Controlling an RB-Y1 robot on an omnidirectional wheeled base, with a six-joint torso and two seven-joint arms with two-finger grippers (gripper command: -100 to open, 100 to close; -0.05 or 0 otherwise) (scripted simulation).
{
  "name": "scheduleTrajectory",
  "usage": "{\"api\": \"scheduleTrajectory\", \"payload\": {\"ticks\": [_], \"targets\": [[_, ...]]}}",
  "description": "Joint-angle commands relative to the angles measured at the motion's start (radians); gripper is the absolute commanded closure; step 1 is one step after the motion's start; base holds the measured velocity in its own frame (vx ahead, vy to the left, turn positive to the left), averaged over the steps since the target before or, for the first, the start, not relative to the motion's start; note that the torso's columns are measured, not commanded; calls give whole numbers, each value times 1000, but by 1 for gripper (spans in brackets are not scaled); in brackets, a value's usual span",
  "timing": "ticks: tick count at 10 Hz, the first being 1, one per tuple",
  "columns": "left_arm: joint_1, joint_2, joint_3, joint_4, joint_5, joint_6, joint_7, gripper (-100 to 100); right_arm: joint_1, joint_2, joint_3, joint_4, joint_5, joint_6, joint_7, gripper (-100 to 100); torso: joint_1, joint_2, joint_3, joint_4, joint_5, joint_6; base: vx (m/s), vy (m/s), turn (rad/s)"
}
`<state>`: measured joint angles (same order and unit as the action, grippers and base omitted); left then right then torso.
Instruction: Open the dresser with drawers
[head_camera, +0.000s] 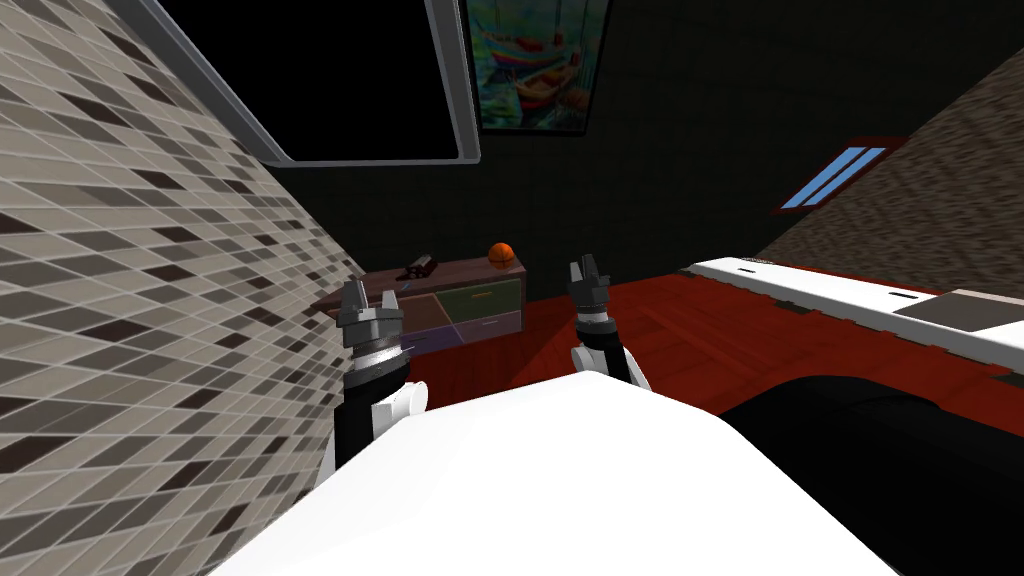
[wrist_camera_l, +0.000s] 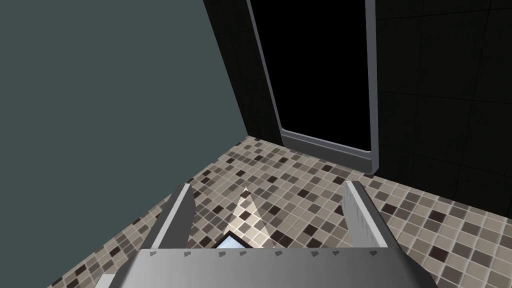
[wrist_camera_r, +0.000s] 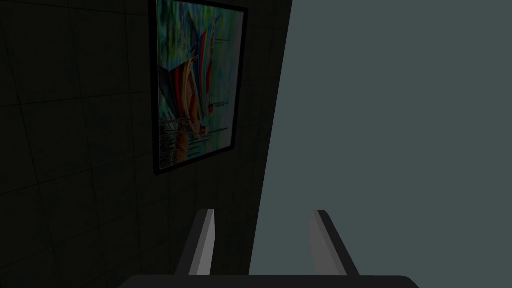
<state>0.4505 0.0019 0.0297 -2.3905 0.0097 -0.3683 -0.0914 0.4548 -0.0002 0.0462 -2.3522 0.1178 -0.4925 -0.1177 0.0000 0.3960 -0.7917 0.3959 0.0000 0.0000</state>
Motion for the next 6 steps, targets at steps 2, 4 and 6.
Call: {"api": "scheduleTrajectory", "payload": {"ticks": [2, 4, 6], "targets": [[0, 0, 0, 0, 0, 0, 0, 0, 0, 0, 0, 0, 0, 0, 0, 0, 0, 148, -295, 148, 0, 0, 0, 0, 0], [-7, 43, 0, 25, -1, -4, -1, -100, 0, 0, 0, 0, 0, 0, 0, 0, 0, 295, -590, 295, 0, 0, 17, -2, -5], [-16, 79, 1, 59, -3, -10, -2, -100, 0, 0, 0, 0, 0, 0, 0, 0, 0, 336, -680, 337, 0, 0, 56, 3, -10]]}}
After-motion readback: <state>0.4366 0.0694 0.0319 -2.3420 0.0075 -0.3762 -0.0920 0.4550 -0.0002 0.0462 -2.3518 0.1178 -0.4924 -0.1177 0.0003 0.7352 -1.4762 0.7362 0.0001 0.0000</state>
